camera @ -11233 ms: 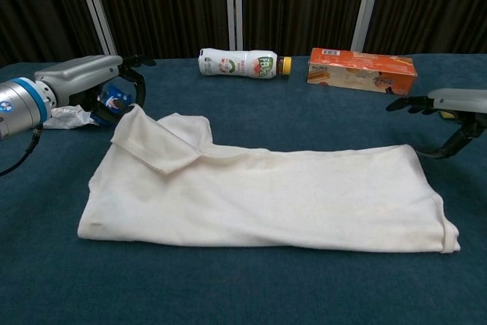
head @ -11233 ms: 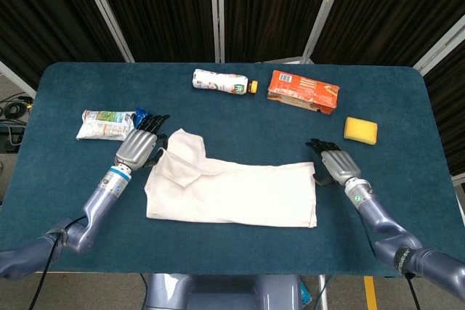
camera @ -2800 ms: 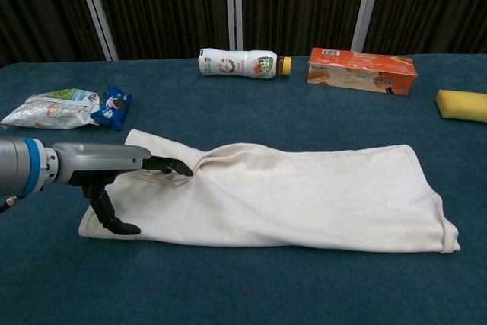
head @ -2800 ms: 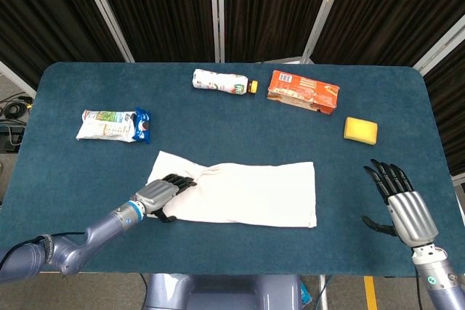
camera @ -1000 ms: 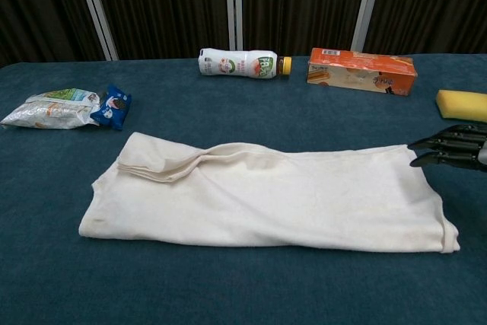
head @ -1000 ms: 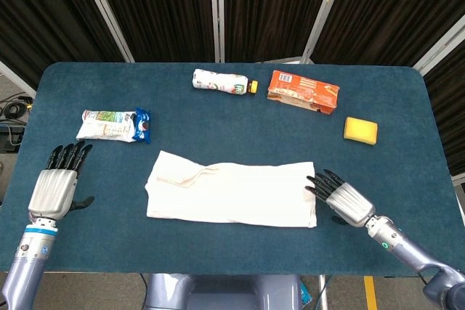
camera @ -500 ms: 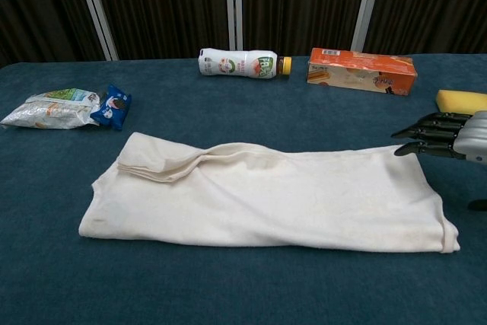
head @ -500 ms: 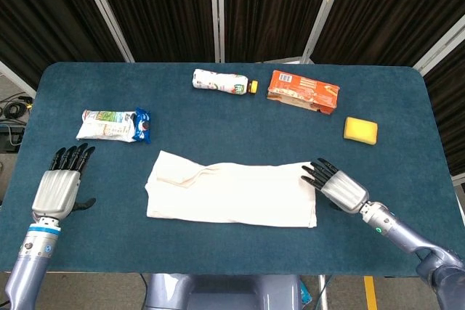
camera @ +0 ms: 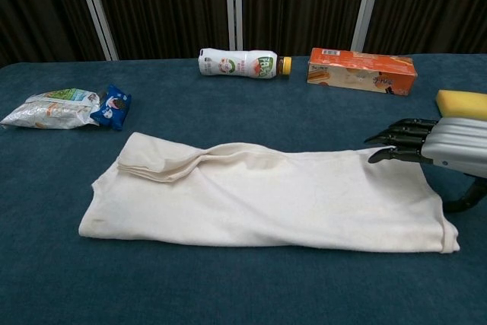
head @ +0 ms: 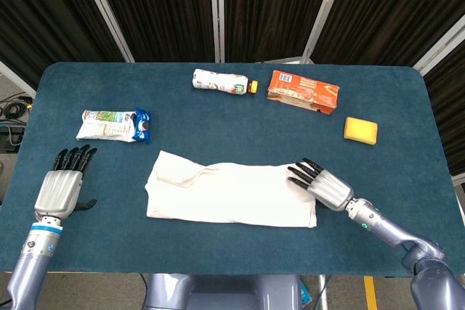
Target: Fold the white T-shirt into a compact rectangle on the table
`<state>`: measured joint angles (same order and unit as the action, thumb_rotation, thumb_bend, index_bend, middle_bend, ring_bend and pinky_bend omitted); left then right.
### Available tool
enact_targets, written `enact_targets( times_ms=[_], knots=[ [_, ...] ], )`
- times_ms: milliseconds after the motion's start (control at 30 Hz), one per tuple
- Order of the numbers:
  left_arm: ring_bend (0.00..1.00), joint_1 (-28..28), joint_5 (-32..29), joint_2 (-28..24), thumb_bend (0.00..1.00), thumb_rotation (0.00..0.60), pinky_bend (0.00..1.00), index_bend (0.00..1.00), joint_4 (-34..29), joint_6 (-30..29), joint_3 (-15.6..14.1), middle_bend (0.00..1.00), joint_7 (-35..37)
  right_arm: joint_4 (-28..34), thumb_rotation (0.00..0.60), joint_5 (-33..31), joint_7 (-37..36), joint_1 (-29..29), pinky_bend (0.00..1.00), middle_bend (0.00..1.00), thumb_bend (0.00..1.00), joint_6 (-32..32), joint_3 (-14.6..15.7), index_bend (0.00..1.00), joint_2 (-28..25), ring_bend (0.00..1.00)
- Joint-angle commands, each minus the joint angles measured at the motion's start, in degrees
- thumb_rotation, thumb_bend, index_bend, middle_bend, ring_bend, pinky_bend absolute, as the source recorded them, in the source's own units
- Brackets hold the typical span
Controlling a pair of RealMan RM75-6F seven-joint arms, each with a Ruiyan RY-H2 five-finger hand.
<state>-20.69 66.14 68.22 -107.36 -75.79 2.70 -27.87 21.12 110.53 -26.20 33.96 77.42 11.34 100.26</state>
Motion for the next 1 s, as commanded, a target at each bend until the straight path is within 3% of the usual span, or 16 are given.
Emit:
enact_targets(
  times_ms=[33,533,700,1000],
  knots=[
    [0.0,0.0,-0.1,0.1,0.13,0.6,0.0,0.0,0.1,0.2,0.1,0.0,0.1,0.0,0.6,-0.4,0.1,0.3,0.0,0.03,0.06,0.0,0.0,0.17,0.5,0.0],
    [0.0,-0.2,-0.6,0.2,0.12,0.6,0.0,0.0,0.7,1.8,0.6,0.0,0.3,3.7,0.6,-4.1,-1.6,1.9,0.0,0.05,0.09,0.7,-1.7,0.23,1.9,0.0],
    [0.0,-0.1,-0.6,0.1,0.13,0.6,0.0,0.0,0.6,1.8,0.6,0.0,0.3,4.3,0.6,-4.2,-1.2,2.0,0.0,0.06,0.17,0.5,-1.3,0.28,1.6,0.0],
    [0.0,-0.1,-0.5,0.2,0.13,0.6,0.0,0.0,0.7,2.1,0.6,0.0,0.2,4.6,0.6,-4.4,-1.1,1.7,0.0,0.07,0.35,0.0,-0.4,0.47,1.3,0.0]
  ],
)
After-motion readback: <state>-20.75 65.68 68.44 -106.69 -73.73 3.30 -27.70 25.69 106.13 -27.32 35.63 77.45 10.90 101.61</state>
